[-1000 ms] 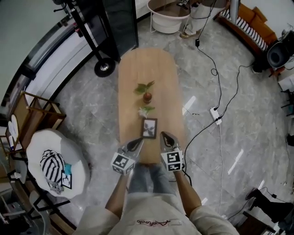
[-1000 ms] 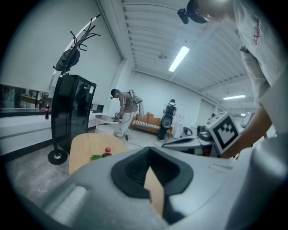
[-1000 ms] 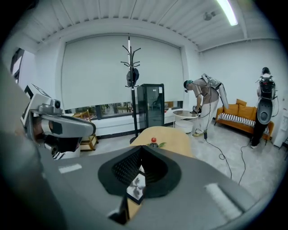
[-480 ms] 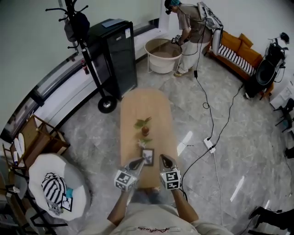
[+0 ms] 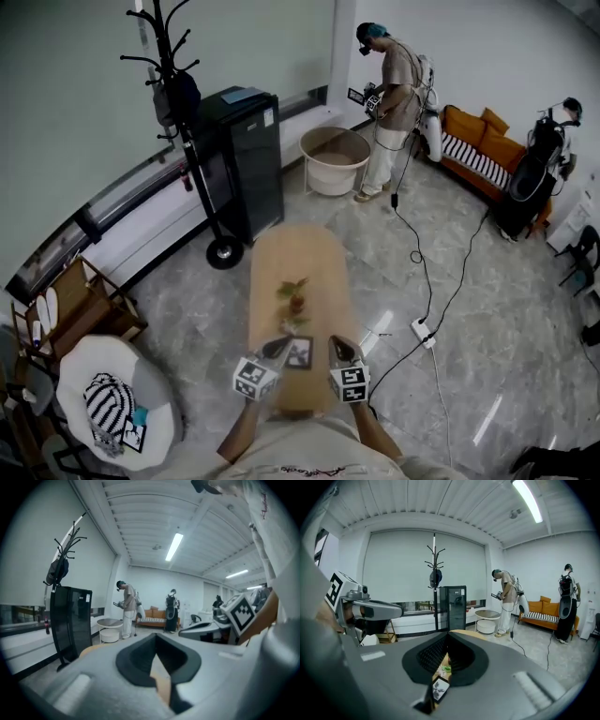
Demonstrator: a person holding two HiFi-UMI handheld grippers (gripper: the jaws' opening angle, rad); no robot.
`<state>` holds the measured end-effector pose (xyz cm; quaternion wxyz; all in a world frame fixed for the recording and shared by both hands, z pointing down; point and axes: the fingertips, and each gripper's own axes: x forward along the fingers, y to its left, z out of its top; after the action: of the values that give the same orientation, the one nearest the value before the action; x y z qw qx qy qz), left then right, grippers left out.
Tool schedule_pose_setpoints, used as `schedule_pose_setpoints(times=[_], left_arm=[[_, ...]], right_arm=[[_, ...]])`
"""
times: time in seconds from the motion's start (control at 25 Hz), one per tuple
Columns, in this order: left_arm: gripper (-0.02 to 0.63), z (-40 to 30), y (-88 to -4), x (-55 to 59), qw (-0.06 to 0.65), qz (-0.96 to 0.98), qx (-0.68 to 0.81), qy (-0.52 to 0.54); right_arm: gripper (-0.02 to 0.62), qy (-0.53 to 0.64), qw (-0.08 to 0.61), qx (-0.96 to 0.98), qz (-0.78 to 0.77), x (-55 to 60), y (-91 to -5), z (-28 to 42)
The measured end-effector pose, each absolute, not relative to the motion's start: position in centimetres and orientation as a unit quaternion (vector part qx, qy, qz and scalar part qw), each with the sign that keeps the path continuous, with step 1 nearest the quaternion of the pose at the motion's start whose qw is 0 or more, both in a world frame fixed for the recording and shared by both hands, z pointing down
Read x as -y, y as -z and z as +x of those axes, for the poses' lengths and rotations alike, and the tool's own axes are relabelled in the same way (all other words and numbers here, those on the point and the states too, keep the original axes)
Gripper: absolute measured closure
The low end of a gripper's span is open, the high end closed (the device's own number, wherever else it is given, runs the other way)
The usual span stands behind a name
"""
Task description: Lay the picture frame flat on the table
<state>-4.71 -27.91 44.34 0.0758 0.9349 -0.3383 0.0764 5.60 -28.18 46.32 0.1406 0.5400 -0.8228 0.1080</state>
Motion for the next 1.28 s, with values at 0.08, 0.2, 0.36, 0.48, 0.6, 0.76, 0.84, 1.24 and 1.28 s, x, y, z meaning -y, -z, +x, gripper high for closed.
schedule_pose_setpoints(times=[0.08,0.2,0.36,0.48,0.6,0.76,0.84,1.24,1.28], left_arm=[[0.607,-4.9,-43.8,27.8,0.075,0.934,0.341,-0.079],[0.607,-4.7,-43.2,27.9,0.072,0.934,0.342,-0.076],[0.607,-4.2,-41.5,28.3,0.066,0.934,0.345,-0.064],[0.607,-4.4,-40.7,28.9,0.067,0.934,0.346,-0.060],[0.607,-4.3,-40.3,29.4,0.061,0.935,0.345,-0.060],[0.607,-4.2,-39.5,30.4,0.049,0.936,0.344,-0.062],[0.607,-4.0,-38.7,30.9,0.046,0.936,0.343,-0.061],[0.607,-3.6,-37.6,32.2,0.025,0.938,0.341,-0.057],[0.607,-3.7,-37.6,32.4,0.025,0.938,0.341,-0.057]], right_arm=[[0.592,-0.105,0.136,0.822,0.543,27.9,-45.6,5.7],[0.592,-0.103,0.135,0.823,0.542,27.7,-45.0,6.1],[0.592,-0.088,0.133,0.820,0.549,28.2,-44.1,6.9],[0.592,-0.080,0.126,0.819,0.554,29.0,-43.2,7.0],[0.592,-0.074,0.119,0.819,0.556,29.5,-42.4,7.3],[0.592,-0.071,0.114,0.816,0.563,30.3,-41.3,7.7],[0.592,-0.073,0.113,0.815,0.564,30.7,-40.9,7.8],[0.592,-0.071,0.103,0.818,0.561,32.0,-40.1,8.0],[0.592,-0.070,0.104,0.819,0.561,32.2,-40.1,8.0]])
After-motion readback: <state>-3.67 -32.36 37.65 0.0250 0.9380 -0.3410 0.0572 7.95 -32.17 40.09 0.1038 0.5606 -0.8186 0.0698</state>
